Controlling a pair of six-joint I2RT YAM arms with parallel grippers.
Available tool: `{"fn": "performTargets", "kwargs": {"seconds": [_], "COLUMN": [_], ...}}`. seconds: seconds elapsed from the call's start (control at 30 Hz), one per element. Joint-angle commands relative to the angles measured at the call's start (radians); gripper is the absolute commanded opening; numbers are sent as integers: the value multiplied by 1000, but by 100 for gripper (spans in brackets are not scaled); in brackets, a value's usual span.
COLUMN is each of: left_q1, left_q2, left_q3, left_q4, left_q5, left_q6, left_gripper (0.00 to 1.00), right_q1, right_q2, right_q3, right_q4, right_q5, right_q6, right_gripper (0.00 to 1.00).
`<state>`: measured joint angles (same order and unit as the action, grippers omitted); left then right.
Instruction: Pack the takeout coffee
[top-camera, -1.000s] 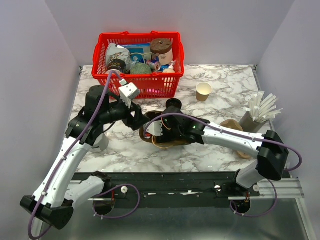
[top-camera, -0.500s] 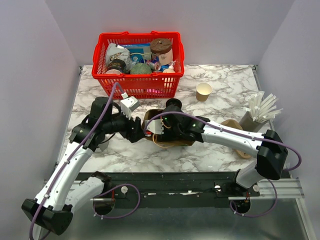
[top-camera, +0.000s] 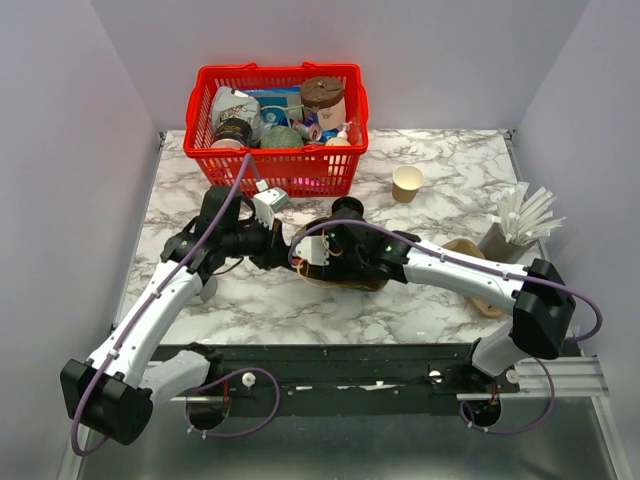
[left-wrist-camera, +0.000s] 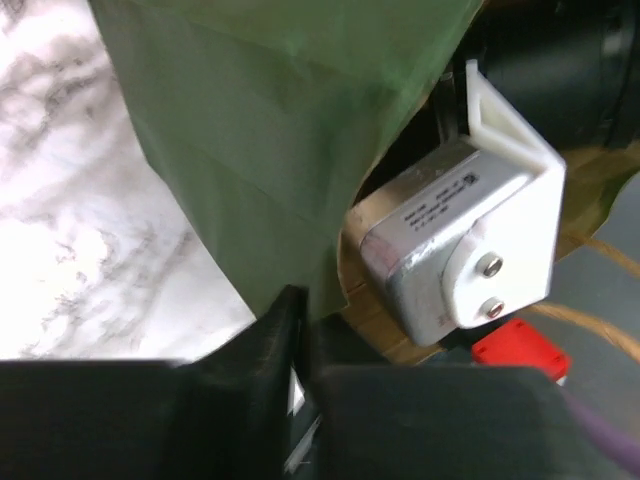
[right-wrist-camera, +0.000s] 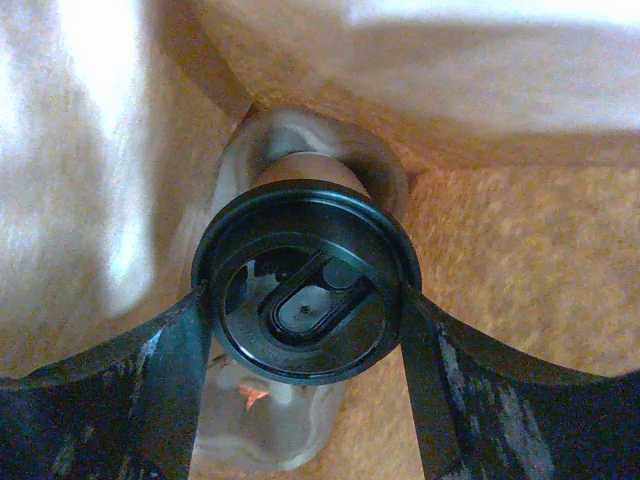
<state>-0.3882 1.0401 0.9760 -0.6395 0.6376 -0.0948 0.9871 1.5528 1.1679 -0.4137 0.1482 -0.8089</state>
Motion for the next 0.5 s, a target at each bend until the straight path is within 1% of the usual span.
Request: {"fn": "performTargets", "kwargs": {"seconds": [0.0, 0.07, 0.17, 0.3, 0.47], "left_q1": [0, 0, 3, 2, 2], "left_q2": [6, -14, -61, -126, -166], "left_q3": [-3, -5, -8, -13, -29], "left_q4": [37, 41, 55, 63, 35], "left_q5": [95, 147, 189, 195, 201], "left_q6": [-11, 15, 41, 61, 47], "left_gripper": [0, 0, 0, 0, 0], "right_q1": [-4, -2, -4, -2, -4], "right_q2": [21, 23, 17, 10, 44], "right_q3": [24, 36, 53, 56, 110], "right_q4": [-57, -77, -120, -145, -241], "right_q5": [33, 33, 25, 59, 57], "right_q6": [20, 33, 42, 43, 77], "right_gripper": [1, 0, 1, 0, 0]}}
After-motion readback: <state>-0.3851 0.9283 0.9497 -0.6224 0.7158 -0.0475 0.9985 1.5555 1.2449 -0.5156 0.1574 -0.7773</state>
